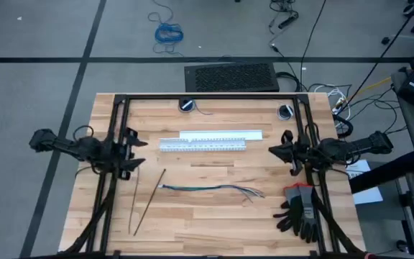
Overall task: Ziptie cables
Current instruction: Assemble the cable wires with the together using a zip tie
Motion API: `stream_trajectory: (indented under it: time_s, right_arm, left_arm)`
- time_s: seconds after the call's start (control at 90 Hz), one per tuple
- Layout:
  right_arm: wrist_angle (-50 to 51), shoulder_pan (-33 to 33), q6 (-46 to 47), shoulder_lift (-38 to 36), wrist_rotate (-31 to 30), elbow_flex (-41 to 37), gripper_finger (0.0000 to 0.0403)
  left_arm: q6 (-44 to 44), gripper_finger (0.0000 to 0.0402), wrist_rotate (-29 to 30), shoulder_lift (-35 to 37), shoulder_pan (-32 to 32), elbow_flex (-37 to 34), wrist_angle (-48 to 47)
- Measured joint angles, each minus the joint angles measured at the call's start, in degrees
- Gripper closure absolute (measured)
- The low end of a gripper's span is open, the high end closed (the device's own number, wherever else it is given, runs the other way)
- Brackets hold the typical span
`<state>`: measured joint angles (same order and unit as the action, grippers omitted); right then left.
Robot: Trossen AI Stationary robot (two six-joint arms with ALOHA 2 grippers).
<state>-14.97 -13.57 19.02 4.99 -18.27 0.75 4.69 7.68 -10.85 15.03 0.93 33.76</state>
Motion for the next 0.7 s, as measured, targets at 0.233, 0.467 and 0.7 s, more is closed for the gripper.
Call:
stream_trajectory:
  time_s: [0.233, 0.467, 0.7]
  right_arm:
    - [10.54, 2.03, -6.3, 1.41, -2.05, 0.0, 0.0403]
    - [8.4, 5.73, -7.03, 3.45, -4.36, 0.0, 0.0403]
    - [4.93, 7.62, -0.75, 6.23, 0.05, 0.01, 0.0403]
  left_arm:
    - [-10.03, 0.0142, -3.59, -1.62, 0.0, -0.44, -4.55]
    - [-9.6, 0.0142, -4.5, -1.62, 0.0, -0.46, -1.03]
    - [-8.32, 0.0142, 0.3, -2.56, -0.04, -0.46, -7.46]
